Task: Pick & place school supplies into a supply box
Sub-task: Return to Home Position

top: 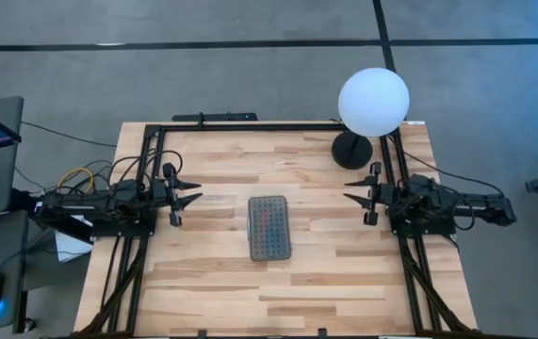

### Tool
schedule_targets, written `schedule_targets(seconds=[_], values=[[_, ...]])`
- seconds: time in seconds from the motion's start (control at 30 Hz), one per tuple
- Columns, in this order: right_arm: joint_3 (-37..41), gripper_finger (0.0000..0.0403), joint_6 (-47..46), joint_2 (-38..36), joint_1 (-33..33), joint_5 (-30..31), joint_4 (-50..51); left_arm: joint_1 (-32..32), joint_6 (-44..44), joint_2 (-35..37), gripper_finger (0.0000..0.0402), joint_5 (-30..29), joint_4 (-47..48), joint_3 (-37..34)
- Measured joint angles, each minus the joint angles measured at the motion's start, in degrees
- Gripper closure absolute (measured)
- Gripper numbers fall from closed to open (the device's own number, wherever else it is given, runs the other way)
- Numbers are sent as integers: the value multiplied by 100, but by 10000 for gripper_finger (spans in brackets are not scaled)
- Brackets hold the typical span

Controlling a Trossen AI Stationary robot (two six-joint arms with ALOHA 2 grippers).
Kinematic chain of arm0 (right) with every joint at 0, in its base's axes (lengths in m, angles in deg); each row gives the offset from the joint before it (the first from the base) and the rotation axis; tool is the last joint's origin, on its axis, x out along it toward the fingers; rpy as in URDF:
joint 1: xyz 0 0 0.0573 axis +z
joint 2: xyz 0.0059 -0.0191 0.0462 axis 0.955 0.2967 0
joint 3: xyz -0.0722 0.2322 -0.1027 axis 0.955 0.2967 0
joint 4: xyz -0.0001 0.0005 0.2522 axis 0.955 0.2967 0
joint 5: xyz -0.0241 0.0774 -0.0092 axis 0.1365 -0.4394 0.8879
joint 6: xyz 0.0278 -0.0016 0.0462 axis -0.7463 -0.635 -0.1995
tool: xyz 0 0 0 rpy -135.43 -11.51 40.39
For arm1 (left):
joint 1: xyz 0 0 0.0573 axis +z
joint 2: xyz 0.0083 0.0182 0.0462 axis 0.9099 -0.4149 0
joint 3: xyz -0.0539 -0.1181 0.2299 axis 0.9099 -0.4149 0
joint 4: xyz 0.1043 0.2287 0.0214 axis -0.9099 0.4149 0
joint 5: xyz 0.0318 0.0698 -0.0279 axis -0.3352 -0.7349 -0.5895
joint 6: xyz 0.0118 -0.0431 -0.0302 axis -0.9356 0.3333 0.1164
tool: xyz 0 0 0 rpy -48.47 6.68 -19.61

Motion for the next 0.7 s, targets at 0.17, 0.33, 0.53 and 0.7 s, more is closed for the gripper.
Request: schedule_targets(seconds=[0.17,0.33,0.53,0.7], values=[[-4,278,-2,63,0,0,13,0,-24,0,290,0,2,0],[-7,278,-2,61,0,2,13,0,43,0,290,0,4,0],[-7,278,-2,61,0,4,15,0,-37,0,290,2,4,0],[-7,278,-2,61,0,4,15,0,25,0,290,2,4,0]])
